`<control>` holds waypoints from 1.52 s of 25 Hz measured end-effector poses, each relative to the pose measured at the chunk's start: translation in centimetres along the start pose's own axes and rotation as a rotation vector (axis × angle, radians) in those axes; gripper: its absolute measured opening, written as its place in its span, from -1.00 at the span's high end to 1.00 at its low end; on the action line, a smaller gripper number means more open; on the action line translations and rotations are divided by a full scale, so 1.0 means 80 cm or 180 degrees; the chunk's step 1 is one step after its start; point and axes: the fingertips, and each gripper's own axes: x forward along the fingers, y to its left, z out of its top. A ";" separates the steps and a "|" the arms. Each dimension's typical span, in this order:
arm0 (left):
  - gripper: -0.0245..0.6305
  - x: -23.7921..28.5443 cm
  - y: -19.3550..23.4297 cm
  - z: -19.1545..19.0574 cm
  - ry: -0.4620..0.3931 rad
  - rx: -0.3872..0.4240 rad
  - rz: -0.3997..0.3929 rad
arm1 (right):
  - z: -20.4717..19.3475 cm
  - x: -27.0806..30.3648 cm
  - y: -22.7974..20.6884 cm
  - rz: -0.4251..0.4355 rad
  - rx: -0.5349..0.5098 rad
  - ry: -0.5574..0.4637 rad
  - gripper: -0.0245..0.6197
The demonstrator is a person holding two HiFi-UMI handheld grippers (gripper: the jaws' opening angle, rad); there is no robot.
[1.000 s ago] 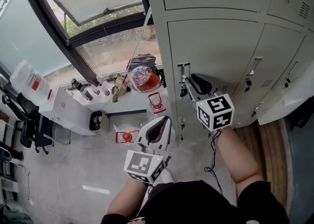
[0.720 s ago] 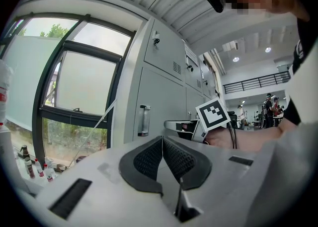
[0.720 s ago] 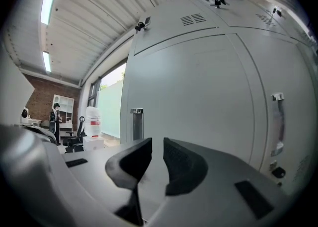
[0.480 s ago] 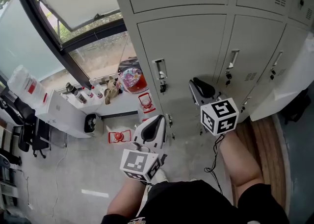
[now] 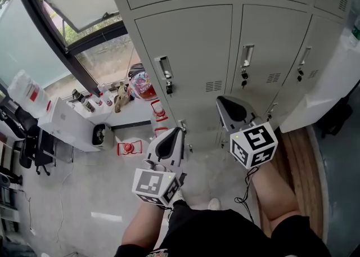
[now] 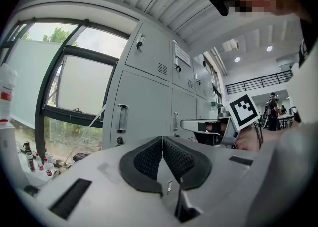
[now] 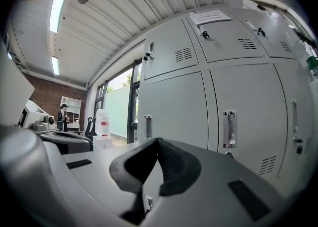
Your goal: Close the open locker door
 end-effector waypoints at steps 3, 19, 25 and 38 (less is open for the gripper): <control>0.87 -0.010 -0.012 -0.004 0.0007 0.0010 0.0032 | -0.003 -0.022 0.013 0.0070 -0.0063 -0.0003 0.76; 0.87 -0.085 -0.023 -0.023 0.0152 0.0060 -0.0176 | -0.044 -0.071 0.107 0.0068 0.0264 0.0043 0.76; 0.87 -0.114 -0.002 -0.025 0.0135 -0.0017 -0.0328 | -0.057 -0.076 0.150 -0.0108 0.0244 0.0121 0.76; 0.87 -0.173 0.009 -0.016 0.0032 -0.0089 -0.0658 | -0.059 -0.106 0.231 -0.0354 0.0179 0.0192 0.76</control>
